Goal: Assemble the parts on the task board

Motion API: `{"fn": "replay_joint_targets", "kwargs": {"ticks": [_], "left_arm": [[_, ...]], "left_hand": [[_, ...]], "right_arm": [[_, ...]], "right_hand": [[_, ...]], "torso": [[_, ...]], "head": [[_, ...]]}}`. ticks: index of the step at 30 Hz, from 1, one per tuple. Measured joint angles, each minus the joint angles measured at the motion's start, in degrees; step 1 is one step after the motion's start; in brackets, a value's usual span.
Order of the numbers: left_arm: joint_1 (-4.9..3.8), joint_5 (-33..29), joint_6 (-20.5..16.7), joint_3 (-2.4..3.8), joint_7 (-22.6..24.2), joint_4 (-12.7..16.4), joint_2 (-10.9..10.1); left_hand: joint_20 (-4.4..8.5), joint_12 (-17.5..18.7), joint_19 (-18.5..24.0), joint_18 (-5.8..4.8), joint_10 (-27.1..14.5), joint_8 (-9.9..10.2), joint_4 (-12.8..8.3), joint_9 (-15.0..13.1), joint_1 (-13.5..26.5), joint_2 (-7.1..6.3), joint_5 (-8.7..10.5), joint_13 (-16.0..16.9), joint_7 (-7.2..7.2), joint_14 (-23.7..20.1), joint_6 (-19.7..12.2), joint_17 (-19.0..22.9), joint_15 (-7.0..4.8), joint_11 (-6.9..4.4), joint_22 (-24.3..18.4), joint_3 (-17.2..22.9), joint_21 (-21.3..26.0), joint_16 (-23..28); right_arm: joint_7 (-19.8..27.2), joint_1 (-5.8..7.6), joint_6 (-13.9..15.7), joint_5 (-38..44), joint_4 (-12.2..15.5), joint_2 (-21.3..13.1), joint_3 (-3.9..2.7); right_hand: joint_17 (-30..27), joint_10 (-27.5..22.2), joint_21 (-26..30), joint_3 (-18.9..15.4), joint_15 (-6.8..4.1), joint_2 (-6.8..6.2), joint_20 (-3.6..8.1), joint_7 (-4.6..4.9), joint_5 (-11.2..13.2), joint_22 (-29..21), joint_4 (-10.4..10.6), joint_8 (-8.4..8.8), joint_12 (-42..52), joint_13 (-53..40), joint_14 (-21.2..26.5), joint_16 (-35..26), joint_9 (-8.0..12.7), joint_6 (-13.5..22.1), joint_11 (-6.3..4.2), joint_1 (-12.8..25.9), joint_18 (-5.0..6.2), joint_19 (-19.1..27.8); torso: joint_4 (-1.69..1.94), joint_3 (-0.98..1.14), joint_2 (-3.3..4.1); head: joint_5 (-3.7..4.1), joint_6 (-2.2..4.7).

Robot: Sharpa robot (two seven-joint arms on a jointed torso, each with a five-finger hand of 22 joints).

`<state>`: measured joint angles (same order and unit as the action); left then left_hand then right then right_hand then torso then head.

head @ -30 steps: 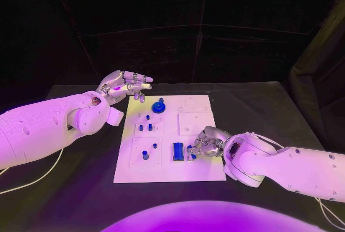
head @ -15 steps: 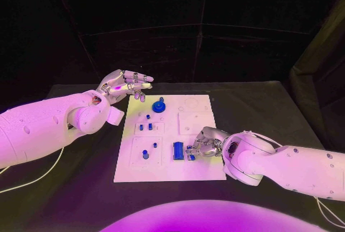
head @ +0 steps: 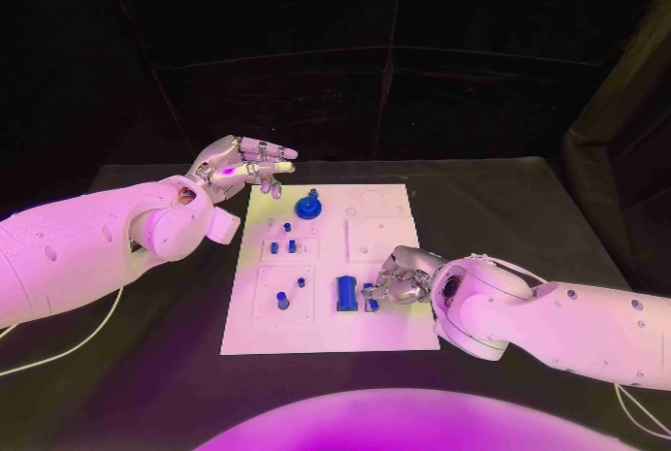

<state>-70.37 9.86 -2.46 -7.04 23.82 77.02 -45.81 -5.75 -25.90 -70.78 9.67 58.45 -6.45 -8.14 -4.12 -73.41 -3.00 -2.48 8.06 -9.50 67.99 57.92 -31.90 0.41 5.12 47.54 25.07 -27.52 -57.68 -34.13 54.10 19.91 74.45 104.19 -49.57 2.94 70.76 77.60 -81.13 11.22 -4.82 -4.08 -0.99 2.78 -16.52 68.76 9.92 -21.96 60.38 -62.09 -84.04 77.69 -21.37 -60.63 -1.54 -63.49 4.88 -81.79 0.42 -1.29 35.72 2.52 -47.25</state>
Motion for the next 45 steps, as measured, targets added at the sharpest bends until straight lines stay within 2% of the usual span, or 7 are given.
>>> {"fn": "replay_joint_targets", "kwargs": {"ticks": [10, 17, 22, 24, 28, 30, 45], "left_arm": [[0.00, 0.0, 0.0, 0.00, -0.1, 0.0, 0.0], [0.00, 0.0, 0.0, 0.00, -0.1, 0.0, 0.0], [0.00, 0.0, 0.1, 0.00, -0.2, 0.0, 0.0], [0.00, 0.0, 0.1, 0.00, -0.2, -0.1, 0.0], [0.00, 0.0, 0.1, 0.00, -0.2, -0.1, 0.0], [0.00, 0.0, 0.1, 0.00, -0.2, -0.1, 0.0], [0.00, 0.0, 0.2, 0.00, -0.4, -0.2, 0.2]], "left_hand": [[0.00, 0.0, 0.0, 0.00, 0.0, 0.0, 0.0, 0.0, 0.0, 0.00, 0.00, 0.0, 0.00, 0.0, 0.0, 0.0, 0.00, 0.00, 0.0, 0.0, 0.0, 0.0], [0.00, 0.0, 0.0, 0.00, 0.0, 0.0, 0.0, 0.0, 0.0, 0.00, 0.00, 0.0, 0.00, 0.0, 0.0, 0.0, 0.00, 0.00, 0.0, 0.0, 0.0, 0.0], [0.00, 0.0, 0.0, 0.00, 0.0, 0.0, 0.0, 0.0, 0.0, 0.00, 0.00, 0.0, 0.00, 0.0, 0.0, 0.0, 0.00, 0.00, 0.0, 0.0, 0.0, 0.0], [0.00, 0.0, 0.0, 0.00, 0.0, 0.0, 0.0, 0.0, 0.0, 0.00, 0.00, 0.0, 0.00, 0.0, 0.0, 0.0, 0.00, 0.00, 0.0, 0.0, 0.0, 0.0], [0.00, 0.0, 0.0, 0.00, 0.0, 0.0, 0.0, 0.0, 0.0, 0.00, 0.00, 0.0, 0.00, 0.0, 0.0, 0.0, 0.00, 0.00, 0.0, 0.0, 0.0, 0.0], [0.00, 0.0, 0.0, 0.00, 0.0, 0.0, 0.0, 0.0, 0.0, 0.00, 0.00, 0.0, 0.00, 0.0, 0.0, 0.0, 0.00, 0.00, 0.0, 0.0, 0.0, 0.0], [0.00, 0.0, 0.0, 0.00, 0.0, 0.0, 0.0, 0.0, 0.0, 0.00, 0.00, 0.0, 0.00, 0.0, 0.0, 0.1, 0.00, 0.00, -0.1, 0.0, 0.0, 0.0]], "right_arm": [[-0.5, -0.01, -0.5, 1.0, -0.2, 0.4, 0.01], [-0.5, -0.01, -0.7, 1.4, -0.3, 0.4, 0.01], [-0.5, -0.01, -0.9, 1.5, 0.1, -0.2, 0.01], [-0.3, -0.01, -1.1, 1.6, 0.3, -0.6, 0.01], [0.5, -0.01, -1.7, 1.9, 0.8, -1.4, 0.01], [1.0, -0.01, -2.1, 2.1, 1.0, -1.7, 0.01], [2.4, -0.01, -4.0, 3.1, 0.3, -2.5, 0.01]], "right_hand": [[-0.1, 0.2, 0.0, -4.3, 0.00, -1.25, 0.00, 0.03, -0.4, -0.2, 1.3, 0.00, 0.0, -0.3, 0.0, 0.0, -0.4, 0.0, 0.21, 2.1, 0.00, 0.0], [-0.2, 0.2, 0.0, -7.0, 0.00, -0.73, 0.00, 0.03, 1.2, -0.3, 2.4, 0.00, 0.0, -0.5, 0.0, 0.0, -0.7, 0.0, 0.21, 2.6, 0.00, 0.0], [-0.4, 0.2, 0.0, -8.0, 0.00, -0.65, 0.00, 0.03, 1.6, -0.5, 1.6, 0.22, -0.4, -0.5, 0.0, -0.2, -0.9, 0.0, 0.21, 2.2, 0.00, 0.0], [-0.5, 0.2, 0.0, -9.1, 0.00, -1.42, 0.00, 0.03, 1.9, -0.7, 1.1, 0.22, -0.5, -0.5, 0.0, -0.4, -0.9, 0.0, 0.21, 1.1, 0.00, 0.0], [-0.5, 0.2, 0.2, -12.8, 0.00, -2.63, 0.00, 0.03, 6.5, -0.7, 1.8, 0.44, -0.8, -0.5, 0.0, -0.4, -1.2, 0.0, 0.21, 1.5, 0.00, 0.0], [-0.5, 0.2, 0.2, -13.8, 0.00, -2.99, 0.00, 0.03, 7.5, -0.7, 2.1, 0.44, -0.8, -0.5, 0.0, -0.4, -1.3, 0.0, 0.21, 1.7, 0.00, 0.0], [-0.5, 0.2, 0.2, -14.9, 0.00, -2.00, -0.01, 0.03, 7.6, -0.7, 2.6, 0.44, -0.8, -0.7, 0.0, -0.4, -1.5, 0.0, 0.21, 0.7, 0.00, 0.0]], "torso": [[0.00, 0.02, 0.00], [0.00, 0.02, -0.03], [0.01, 0.02, -0.08], [0.00, 0.03, -0.08], [0.01, 0.03, -0.09], [0.02, 0.03, -0.10], [0.07, 0.03, 0.03]], "head": [[0.12, -0.07], [0.26, -0.05], [0.32, -0.04], [0.35, -0.04], [0.37, 0.04], [0.37, 0.11], [0.44, 0.19]]}}
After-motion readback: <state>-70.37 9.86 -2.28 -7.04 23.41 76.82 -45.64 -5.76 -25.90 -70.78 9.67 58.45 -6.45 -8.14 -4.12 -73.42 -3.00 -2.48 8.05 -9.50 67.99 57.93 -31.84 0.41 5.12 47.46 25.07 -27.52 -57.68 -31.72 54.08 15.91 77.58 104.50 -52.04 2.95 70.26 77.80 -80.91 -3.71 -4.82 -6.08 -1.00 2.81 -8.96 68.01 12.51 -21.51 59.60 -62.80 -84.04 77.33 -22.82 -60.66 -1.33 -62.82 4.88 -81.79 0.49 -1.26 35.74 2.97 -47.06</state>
